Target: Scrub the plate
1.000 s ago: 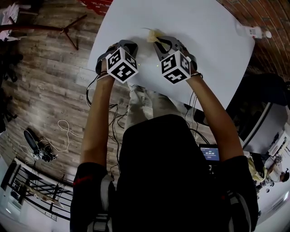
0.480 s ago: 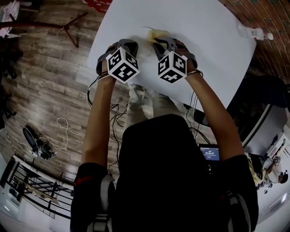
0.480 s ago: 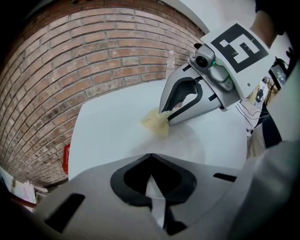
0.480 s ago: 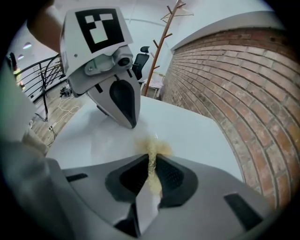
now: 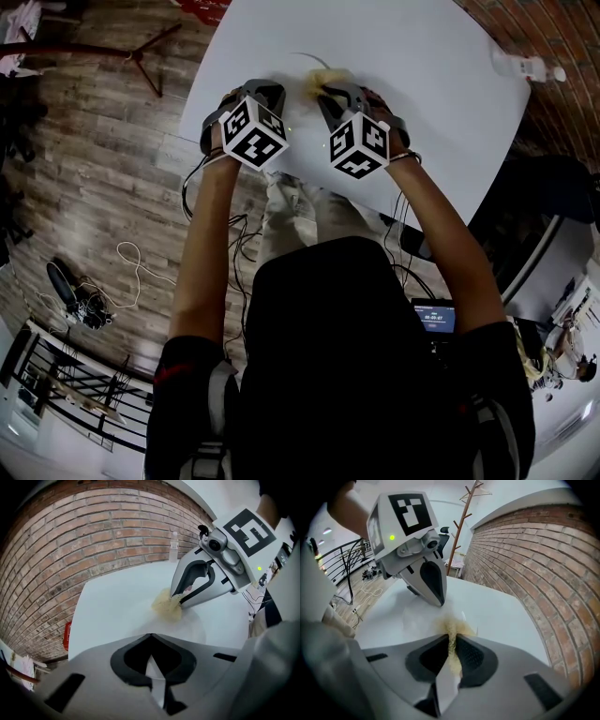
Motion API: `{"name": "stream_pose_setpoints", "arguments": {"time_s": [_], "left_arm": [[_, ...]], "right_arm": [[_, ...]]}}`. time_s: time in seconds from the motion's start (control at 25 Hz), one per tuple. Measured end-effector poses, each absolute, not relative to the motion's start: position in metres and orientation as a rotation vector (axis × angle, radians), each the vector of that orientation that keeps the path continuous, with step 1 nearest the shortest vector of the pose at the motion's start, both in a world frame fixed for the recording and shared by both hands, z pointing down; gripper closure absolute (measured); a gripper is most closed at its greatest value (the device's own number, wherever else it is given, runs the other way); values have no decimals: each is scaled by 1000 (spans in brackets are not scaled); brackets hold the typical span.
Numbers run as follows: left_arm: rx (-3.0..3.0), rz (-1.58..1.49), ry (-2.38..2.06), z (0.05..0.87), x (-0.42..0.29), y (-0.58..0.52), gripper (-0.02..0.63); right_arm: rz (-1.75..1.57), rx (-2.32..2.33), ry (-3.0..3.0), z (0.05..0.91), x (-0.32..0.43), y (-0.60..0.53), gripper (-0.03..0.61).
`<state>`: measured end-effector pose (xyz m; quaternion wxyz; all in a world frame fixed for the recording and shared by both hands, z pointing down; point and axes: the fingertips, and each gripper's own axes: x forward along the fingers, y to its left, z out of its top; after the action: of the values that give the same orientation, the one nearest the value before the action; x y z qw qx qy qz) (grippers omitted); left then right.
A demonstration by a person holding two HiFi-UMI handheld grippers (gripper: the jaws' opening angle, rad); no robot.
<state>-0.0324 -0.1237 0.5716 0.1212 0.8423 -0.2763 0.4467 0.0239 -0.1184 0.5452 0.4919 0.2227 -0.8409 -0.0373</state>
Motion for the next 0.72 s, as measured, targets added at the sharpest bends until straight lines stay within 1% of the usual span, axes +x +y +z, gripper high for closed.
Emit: {"name": "stream_pose_setpoints", "arguments": {"time_s": [0.72], "left_arm": [[2431, 1271, -837, 570, -32, -125, 595]], "right_arm": [[-66, 478, -2064, 546, 16, -81, 522]]}}
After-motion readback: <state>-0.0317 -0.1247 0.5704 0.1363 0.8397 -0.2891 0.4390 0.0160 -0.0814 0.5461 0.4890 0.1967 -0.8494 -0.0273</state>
